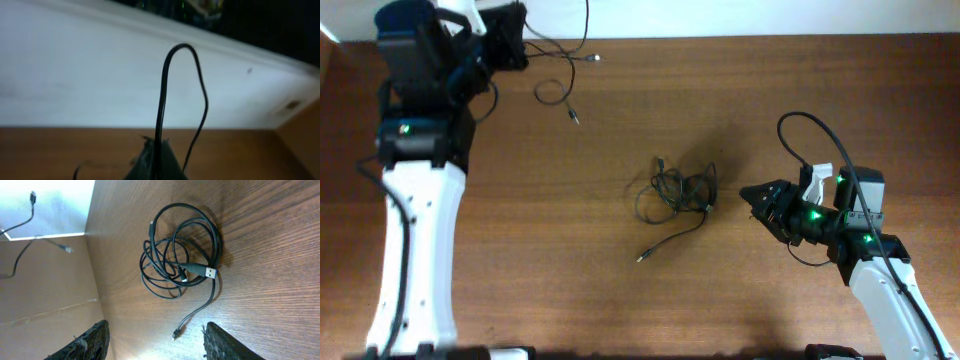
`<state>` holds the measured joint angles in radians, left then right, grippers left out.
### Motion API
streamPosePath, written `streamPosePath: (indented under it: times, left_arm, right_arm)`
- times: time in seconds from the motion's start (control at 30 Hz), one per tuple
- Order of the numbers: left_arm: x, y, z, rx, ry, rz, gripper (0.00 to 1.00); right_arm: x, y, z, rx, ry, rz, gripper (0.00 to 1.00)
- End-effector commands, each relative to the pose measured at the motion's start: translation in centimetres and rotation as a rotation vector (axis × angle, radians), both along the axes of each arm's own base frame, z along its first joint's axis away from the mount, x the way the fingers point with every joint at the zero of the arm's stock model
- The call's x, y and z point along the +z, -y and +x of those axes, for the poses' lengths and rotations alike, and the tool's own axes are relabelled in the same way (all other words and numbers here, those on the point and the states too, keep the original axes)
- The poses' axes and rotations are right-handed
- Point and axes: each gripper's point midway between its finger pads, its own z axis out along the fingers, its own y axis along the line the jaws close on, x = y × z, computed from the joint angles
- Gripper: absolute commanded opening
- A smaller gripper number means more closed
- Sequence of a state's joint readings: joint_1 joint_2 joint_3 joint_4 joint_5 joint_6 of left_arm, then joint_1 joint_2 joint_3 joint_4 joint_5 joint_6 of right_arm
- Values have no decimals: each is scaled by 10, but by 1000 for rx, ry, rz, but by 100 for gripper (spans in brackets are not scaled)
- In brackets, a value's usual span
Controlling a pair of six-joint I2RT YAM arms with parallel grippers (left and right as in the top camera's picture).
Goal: Untangle cables
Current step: 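Lift the cable with the left gripper and move it to the far-left corner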
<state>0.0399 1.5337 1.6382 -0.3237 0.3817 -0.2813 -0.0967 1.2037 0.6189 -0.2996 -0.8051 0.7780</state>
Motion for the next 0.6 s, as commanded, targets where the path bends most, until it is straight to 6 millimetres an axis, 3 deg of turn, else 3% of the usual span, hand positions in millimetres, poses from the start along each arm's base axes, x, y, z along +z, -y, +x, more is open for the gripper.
streamPosePath:
  times: [0.0, 0.17, 0.3, 0.43, 0.57]
  left_arm:
    - [-7, -6, 36, 30, 33, -71, 0]
    - [-19, -21, 73, 62, 106, -82, 0]
    - [-48, -55, 95, 143, 77, -92, 0]
    - [-81, -115, 108, 282, 34, -80, 0]
    - [-113, -198, 116, 400, 56, 2, 0]
  right_arm:
    - [0, 2, 1, 2, 11, -14, 61]
    - [0, 2, 1, 1, 11, -15, 61]
    - [-1, 2, 0, 2, 7, -15, 61]
    - [-1, 2, 0, 1, 7, -14, 61]
    - [-2, 1, -1, 1, -4, -13, 61]
